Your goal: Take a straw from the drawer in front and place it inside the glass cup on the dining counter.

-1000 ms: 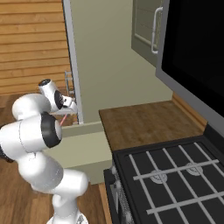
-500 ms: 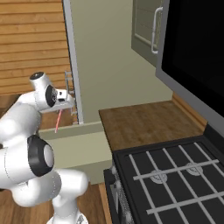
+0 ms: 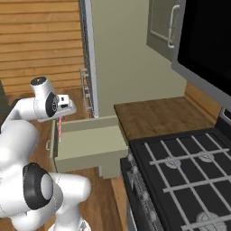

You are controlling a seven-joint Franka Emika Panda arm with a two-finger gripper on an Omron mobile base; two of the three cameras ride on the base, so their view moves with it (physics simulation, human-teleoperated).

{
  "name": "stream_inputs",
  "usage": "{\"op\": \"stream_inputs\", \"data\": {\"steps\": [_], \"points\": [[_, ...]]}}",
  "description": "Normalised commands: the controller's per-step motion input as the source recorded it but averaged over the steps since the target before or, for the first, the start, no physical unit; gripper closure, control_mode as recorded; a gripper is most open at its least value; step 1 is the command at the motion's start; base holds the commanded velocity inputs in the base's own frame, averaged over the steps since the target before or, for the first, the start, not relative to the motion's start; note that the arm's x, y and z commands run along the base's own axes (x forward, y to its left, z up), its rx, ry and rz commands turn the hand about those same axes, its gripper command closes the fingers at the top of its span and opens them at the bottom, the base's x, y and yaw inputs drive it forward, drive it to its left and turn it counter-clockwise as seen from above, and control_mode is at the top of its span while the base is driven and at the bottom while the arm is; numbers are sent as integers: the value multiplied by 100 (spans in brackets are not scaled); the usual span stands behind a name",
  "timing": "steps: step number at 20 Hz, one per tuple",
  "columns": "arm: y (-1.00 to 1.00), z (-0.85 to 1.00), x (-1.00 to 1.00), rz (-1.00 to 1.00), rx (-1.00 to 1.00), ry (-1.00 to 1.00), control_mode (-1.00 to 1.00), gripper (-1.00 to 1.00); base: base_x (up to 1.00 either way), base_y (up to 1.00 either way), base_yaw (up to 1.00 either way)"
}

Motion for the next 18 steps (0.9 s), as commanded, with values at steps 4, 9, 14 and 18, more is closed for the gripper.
{"op": "stream_inputs", "data": {"steps": [4, 9, 14, 18], "points": [[0, 0, 0, 0, 0, 0, 100, 100, -72, 100, 7], [0, 0, 0, 0, 0, 0, 100, 100, -7, 100, 2], [0, 0, 0, 0, 0, 0, 100, 100, 64, 99, 0], [0, 0, 0, 0, 0, 0, 100, 100, 100, 63, 0]]}}
